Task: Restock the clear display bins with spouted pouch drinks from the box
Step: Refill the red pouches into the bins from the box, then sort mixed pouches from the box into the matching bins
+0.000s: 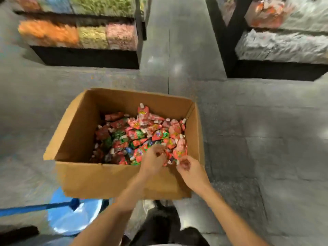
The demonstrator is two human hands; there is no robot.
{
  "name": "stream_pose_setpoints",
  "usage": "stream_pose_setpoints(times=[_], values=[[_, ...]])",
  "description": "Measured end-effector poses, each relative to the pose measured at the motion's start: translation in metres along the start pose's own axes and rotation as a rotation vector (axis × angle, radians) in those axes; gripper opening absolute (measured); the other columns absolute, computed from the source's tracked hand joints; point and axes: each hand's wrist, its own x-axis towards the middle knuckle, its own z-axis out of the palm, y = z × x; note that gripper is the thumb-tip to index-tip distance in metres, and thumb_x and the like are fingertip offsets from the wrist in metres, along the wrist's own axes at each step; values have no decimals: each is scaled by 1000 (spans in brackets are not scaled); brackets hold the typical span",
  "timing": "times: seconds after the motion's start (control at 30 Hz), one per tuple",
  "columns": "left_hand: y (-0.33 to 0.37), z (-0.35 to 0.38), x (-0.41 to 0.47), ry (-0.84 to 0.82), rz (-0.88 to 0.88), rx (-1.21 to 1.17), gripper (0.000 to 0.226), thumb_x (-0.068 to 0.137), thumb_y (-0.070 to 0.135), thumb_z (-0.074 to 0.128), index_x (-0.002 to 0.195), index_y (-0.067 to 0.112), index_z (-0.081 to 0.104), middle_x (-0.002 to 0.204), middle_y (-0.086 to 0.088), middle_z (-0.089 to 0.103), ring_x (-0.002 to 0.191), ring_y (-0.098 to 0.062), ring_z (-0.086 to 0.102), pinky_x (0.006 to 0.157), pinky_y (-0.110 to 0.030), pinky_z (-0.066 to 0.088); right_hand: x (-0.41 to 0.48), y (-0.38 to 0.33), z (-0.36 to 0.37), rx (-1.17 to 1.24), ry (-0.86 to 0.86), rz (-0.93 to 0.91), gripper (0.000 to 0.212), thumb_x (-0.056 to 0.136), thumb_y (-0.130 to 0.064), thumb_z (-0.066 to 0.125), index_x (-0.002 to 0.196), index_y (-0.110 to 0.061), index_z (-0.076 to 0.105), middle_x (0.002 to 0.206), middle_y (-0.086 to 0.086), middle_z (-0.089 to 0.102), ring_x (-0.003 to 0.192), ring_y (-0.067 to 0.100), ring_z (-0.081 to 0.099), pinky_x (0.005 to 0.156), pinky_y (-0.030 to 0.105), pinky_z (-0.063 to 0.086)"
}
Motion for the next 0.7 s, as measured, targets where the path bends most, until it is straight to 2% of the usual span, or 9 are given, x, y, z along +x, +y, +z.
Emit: stream_pose_setpoints(times=[0.07,0.13,0.23,0.27,0.37,0.47,0.53,0.6,0.7], values=[[1,6,34,-61,-153,-48,22,93,3,59,113,11,62,103,-7,68,74,-14,59,48,-6,39,39,-3,-3,-49,-45,63,27,94,-32,63,119,-22,61,117,1,68,108,25,63,91,37,50],[-3,13,67,-82,-308,-146,33,91,6,66,124,6,60,110,-10,66,81,-20,64,48,-8,41,82,-7,-4,-128,-92,111,39,95,-31,61,133,-25,54,123,4,66,114,27,61,88,32,46],[-15,35,120,-63,-519,-315,56,86,6,71,138,4,51,102,-8,67,68,-15,58,52,-21,47,165,-7,-1,-235,-174,136,56,96,-29,61,146,-18,40,139,8,55,126,29,52,101,35,43],[-19,42,134,-36,-562,-345,58,85,7,72,138,4,50,106,-10,67,70,-16,57,55,-23,49,192,-7,2,-277,-195,140,60,95,-29,62,147,-14,38,143,11,51,129,30,50,105,38,42],[-27,63,169,38,-610,-366,62,80,10,75,136,14,49,121,-4,61,98,-19,62,87,-34,55,266,-2,12,-384,-189,133,65,89,-21,66,146,-7,37,144,20,45,130,37,47,106,40,40],[-39,85,190,49,-607,-261,55,77,15,81,121,21,47,108,7,54,107,-17,57,85,-27,44,311,9,30,-466,-145,176,74,87,-19,68,149,-10,27,150,22,33,136,40,35,111,39,29],[-52,97,198,24,-620,-116,78,67,32,89,129,12,45,120,-2,56,117,-26,55,92,-33,47,327,13,42,-561,-109,200,85,85,-27,74,149,-11,22,152,23,27,139,40,27,112,41,26],[-58,104,203,-86,-650,45,109,65,50,88,146,8,28,140,-14,46,131,-33,45,106,-40,41,335,11,51,-634,-102,224,101,78,-37,82,151,-11,16,154,23,19,141,40,23,111,42,32],[-60,112,205,-175,-623,308,134,65,71,76,155,4,4,157,-17,26,144,-34,28,117,-40,28,341,10,58,-709,-118,230,113,69,-44,88,149,-8,17,148,22,22,136,40,35,101,41,44]])
